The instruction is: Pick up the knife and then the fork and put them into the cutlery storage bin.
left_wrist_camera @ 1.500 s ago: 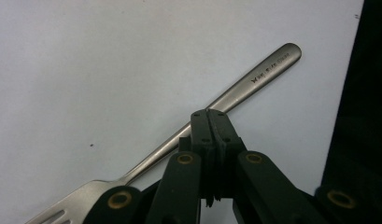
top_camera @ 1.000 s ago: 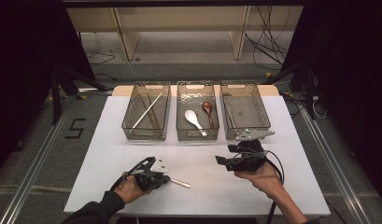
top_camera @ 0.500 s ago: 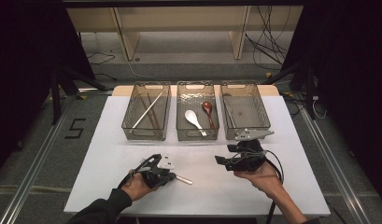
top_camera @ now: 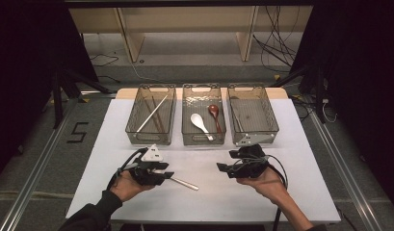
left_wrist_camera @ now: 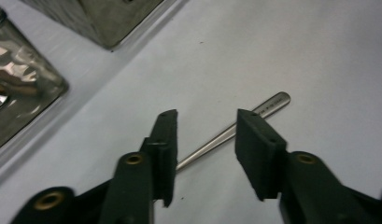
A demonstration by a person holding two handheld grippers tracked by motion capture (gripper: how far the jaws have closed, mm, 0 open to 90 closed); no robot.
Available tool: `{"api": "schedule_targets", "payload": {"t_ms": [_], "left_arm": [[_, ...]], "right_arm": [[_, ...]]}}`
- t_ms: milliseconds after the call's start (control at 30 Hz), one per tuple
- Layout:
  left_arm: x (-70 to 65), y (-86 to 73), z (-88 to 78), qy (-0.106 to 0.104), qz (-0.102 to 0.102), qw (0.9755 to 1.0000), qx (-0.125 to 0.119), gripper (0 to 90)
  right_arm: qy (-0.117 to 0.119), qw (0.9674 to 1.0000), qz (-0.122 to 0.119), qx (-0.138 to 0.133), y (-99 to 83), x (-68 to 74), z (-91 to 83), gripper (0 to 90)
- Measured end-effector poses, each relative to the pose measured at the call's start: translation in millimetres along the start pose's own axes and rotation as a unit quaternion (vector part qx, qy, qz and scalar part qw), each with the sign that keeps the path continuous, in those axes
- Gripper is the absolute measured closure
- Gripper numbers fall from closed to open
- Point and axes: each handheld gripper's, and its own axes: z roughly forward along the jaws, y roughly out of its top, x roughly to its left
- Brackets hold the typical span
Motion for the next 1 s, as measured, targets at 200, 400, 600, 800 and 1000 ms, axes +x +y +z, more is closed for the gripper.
{"api": "schedule_targets", "payload": {"t_ms": [200, 400, 600, 800, 1000], "left_arm": [[3.1, 1.7, 5.8, -0.005, 0.018, 0.9994, 0.028, 40.3], [4.1, 7.5, 15.1, -0.025, 0.047, 0.9972, 0.054, 33.5], [8.2, 9.0, 25.8, -0.031, 0.065, 0.9945, 0.076, 29.4], [10.7, 8.6, 38.2, -0.034, 0.080, 0.9905, 0.106, 32.2], [11.0, 7.2, 48.7, -0.040, 0.093, 0.9865, 0.129, 36.1]], "right_arm": [[0.002, 1.0000, 0.000, 0.001, -0.1, -0.3, 0.0, 34.0], [0.003, 1.0000, -0.001, 0.005, -0.6, 0.3, 1.1, 34.0], [0.002, 1.0000, 0.002, 0.002, -0.6, -0.4, 0.5, 34.0], [0.002, 1.0000, 0.004, -0.002, -0.8, -1.3, -1.1, 33.6], [-0.001, 0.9999, 0.006, -0.010, -0.7, -2.4, -3.7, 32.6]]}}
